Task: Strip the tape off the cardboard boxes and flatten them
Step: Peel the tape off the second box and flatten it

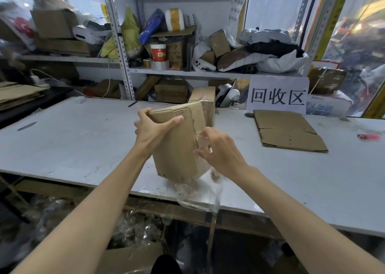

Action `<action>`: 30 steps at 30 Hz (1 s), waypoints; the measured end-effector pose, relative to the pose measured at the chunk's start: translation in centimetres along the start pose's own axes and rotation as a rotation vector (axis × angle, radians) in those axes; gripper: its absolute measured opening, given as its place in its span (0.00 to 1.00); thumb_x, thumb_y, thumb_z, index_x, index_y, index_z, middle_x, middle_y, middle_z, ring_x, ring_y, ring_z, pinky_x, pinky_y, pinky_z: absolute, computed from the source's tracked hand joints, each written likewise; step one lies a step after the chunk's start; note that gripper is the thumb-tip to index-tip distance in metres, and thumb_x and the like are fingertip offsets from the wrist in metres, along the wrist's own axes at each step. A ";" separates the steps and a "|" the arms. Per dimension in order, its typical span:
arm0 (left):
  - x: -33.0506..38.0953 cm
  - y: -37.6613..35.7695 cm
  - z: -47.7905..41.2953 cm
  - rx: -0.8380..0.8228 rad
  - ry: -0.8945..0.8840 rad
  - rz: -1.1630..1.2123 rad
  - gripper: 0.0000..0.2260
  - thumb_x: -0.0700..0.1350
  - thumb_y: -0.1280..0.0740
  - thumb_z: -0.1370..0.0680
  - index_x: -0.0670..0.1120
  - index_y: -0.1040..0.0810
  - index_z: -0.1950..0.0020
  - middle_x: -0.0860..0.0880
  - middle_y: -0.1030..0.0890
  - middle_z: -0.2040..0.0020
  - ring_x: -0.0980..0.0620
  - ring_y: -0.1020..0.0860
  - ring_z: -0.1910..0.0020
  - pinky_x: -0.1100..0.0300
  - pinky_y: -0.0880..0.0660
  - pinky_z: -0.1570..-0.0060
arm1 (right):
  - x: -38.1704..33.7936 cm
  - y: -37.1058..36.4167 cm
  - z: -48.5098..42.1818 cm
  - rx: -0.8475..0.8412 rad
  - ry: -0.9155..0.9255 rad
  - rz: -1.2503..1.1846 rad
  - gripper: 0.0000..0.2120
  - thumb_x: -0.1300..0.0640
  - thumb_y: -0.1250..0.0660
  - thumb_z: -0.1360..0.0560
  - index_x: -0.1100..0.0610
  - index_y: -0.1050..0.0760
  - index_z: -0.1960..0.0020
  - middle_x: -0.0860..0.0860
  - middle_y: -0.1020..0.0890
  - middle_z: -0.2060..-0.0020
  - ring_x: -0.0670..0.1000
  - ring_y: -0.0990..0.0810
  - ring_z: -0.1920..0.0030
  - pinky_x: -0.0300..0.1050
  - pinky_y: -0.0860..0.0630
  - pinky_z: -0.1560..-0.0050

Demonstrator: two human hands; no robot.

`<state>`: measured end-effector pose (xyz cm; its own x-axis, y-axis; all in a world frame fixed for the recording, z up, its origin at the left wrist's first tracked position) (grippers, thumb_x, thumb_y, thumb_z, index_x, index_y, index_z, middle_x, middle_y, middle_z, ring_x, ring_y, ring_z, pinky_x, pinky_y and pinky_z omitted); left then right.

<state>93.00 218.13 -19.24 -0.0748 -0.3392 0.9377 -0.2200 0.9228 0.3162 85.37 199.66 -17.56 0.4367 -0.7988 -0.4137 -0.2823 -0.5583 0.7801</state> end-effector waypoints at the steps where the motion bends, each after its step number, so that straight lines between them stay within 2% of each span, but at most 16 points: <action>1: -0.2 -0.4 0.4 -0.027 0.003 -0.005 0.57 0.72 0.27 0.50 0.53 0.43 0.26 0.45 0.37 0.31 0.43 0.34 0.31 0.43 0.30 0.33 | 0.1 0.4 -0.1 0.054 -0.020 -0.036 0.18 0.59 0.27 0.29 0.61 0.30 0.44 0.57 0.19 0.52 0.58 0.20 0.54 0.52 0.24 0.52; 3: -0.8 -1.6 1.2 -0.107 -0.019 -0.043 0.61 0.69 0.25 0.47 0.58 0.53 0.22 0.45 0.43 0.26 0.42 0.39 0.27 0.41 0.34 0.30 | 0.6 0.9 -0.2 0.104 -0.068 -0.119 0.16 0.65 0.32 0.28 0.60 0.35 0.44 0.57 0.20 0.60 0.59 0.21 0.61 0.53 0.23 0.60; 5: -1.6 -2.5 1.9 -0.176 -0.058 -0.077 0.65 0.65 0.22 0.46 0.63 0.65 0.23 0.46 0.49 0.24 0.44 0.44 0.25 0.41 0.39 0.27 | 1.1 1.1 -0.5 0.092 -0.083 -0.111 0.13 0.67 0.35 0.28 0.58 0.33 0.46 0.56 0.21 0.64 0.58 0.22 0.64 0.51 0.24 0.63; 7: -2.1 -2.5 2.2 -0.141 -0.083 -0.089 0.66 0.64 0.22 0.46 0.64 0.68 0.24 0.45 0.48 0.25 0.45 0.43 0.26 0.43 0.39 0.29 | 1.7 0.9 -0.7 0.068 -0.115 -0.110 0.08 0.67 0.33 0.28 0.57 0.29 0.52 0.53 0.22 0.66 0.53 0.23 0.65 0.46 0.26 0.65; 9: -2.0 -1.8 2.0 -0.043 -0.076 -0.064 0.64 0.66 0.23 0.47 0.61 0.62 0.22 0.43 0.42 0.27 0.43 0.38 0.29 0.44 0.35 0.31 | 1.9 0.6 -0.7 0.021 -0.120 -0.155 0.08 0.69 0.32 0.29 0.57 0.26 0.58 0.48 0.24 0.71 0.42 0.25 0.70 0.40 0.29 0.67; 10: -2.0 -1.3 1.9 0.001 -0.061 -0.038 0.63 0.66 0.23 0.47 0.58 0.58 0.22 0.43 0.40 0.28 0.44 0.36 0.30 0.45 0.33 0.33 | 1.7 0.3 -0.7 -0.020 -0.106 -0.171 0.09 0.70 0.32 0.30 0.58 0.25 0.60 0.48 0.24 0.73 0.41 0.25 0.72 0.39 0.30 0.68; 13: -1.7 -0.4 0.8 0.022 -0.018 0.036 0.58 0.70 0.25 0.48 0.53 0.47 0.25 0.45 0.34 0.31 0.46 0.31 0.34 0.47 0.27 0.36 | 1.7 0.4 -0.7 -0.109 -0.110 -0.187 0.06 0.70 0.31 0.30 0.61 0.24 0.61 0.60 0.20 0.68 0.51 0.23 0.70 0.43 0.26 0.67; 14: -1.8 -0.2 0.5 0.016 0.004 0.056 0.57 0.71 0.26 0.48 0.52 0.45 0.25 0.46 0.33 0.32 0.46 0.29 0.35 0.46 0.27 0.36 | 1.8 0.6 -0.7 -0.136 -0.117 -0.203 0.05 0.69 0.30 0.31 0.62 0.23 0.60 0.62 0.19 0.67 0.51 0.23 0.70 0.41 0.26 0.67; 16: -2.2 0.4 0.0 0.029 0.069 0.082 0.57 0.73 0.29 0.48 0.53 0.43 0.25 0.45 0.31 0.32 0.44 0.28 0.36 0.43 0.26 0.37 | 1.7 0.8 -0.6 -0.208 -0.109 -0.197 0.05 0.67 0.27 0.31 0.60 0.21 0.59 0.60 0.17 0.66 0.45 0.23 0.73 0.37 0.25 0.70; 18: -3.0 0.7 -0.1 0.020 0.143 0.079 0.57 0.75 0.31 0.48 0.53 0.42 0.24 0.45 0.32 0.32 0.43 0.28 0.37 0.41 0.27 0.37 | 1.2 0.5 -0.4 -0.271 -0.094 -0.210 0.06 0.66 0.25 0.32 0.58 0.20 0.61 0.53 0.17 0.65 0.42 0.22 0.71 0.38 0.23 0.69; 20: -3.4 0.3 0.0 -0.027 0.167 0.077 0.57 0.75 0.31 0.48 0.53 0.42 0.25 0.44 0.32 0.32 0.42 0.28 0.36 0.40 0.27 0.37 | 1.3 0.6 -0.5 -0.226 -0.112 -0.253 0.06 0.64 0.24 0.33 0.55 0.17 0.60 0.49 0.19 0.61 0.40 0.22 0.67 0.36 0.25 0.66; 22: -3.3 -0.1 0.3 -0.065 0.162 0.062 0.57 0.76 0.31 0.49 0.54 0.43 0.25 0.44 0.32 0.32 0.42 0.28 0.36 0.40 0.27 0.37 | 1.4 1.2 -0.9 -0.097 -0.117 -0.148 0.07 0.58 0.23 0.33 0.52 0.15 0.56 0.49 0.24 0.59 0.46 0.26 0.58 0.39 0.28 0.58; 24: -2.9 -0.4 0.6 -0.103 0.140 0.040 0.57 0.76 0.30 0.49 0.56 0.43 0.25 0.45 0.33 0.32 0.42 0.28 0.37 0.40 0.27 0.37 | 1.4 1.8 -1.2 0.038 -0.124 -0.040 0.12 0.56 0.23 0.33 0.52 0.16 0.49 0.46 0.28 0.62 0.47 0.30 0.59 0.41 0.31 0.57; 26: -2.5 -1.1 0.8 -0.152 0.110 0.014 0.59 0.77 0.29 0.51 0.58 0.45 0.25 0.46 0.34 0.31 0.42 0.29 0.36 0.40 0.27 0.37 | 0.7 2.0 -1.3 0.143 -0.107 -0.020 0.16 0.61 0.26 0.31 0.55 0.20 0.44 0.45 0.26 0.66 0.47 0.28 0.63 0.44 0.29 0.57; 28: -2.6 -1.6 1.0 -0.194 0.100 -0.034 0.64 0.76 0.28 0.52 0.60 0.52 0.23 0.46 0.37 0.29 0.43 0.31 0.34 0.43 0.29 0.35 | -0.2 1.8 -1.2 0.219 -0.048 0.004 0.11 0.65 0.30 0.29 0.57 0.24 0.48 0.48 0.22 0.66 0.51 0.24 0.63 0.46 0.27 0.59; 30: -3.3 -1.6 1.2 -0.211 0.095 -0.064 0.66 0.73 0.26 0.51 0.60 0.57 0.22 0.46 0.40 0.29 0.44 0.33 0.34 0.46 0.30 0.35 | -0.3 1.4 -1.1 0.243 -0.034 -0.052 0.04 0.65 0.34 0.26 0.60 0.24 0.52 0.54 0.19 0.62 0.55 0.21 0.61 0.47 0.25 0.60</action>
<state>92.44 217.53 -23.04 0.0268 -0.3886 0.9210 -0.0128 0.9211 0.3890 85.78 199.33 -15.83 0.4286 -0.7722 -0.4690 -0.4589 -0.6332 0.6233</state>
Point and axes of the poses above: each hand's wrist, its own z-axis away from the middle knuckle, its own y-axis out of the back of the hand, x = y × z, the point moved 9 cm from there along -z, towards the middle knuckle
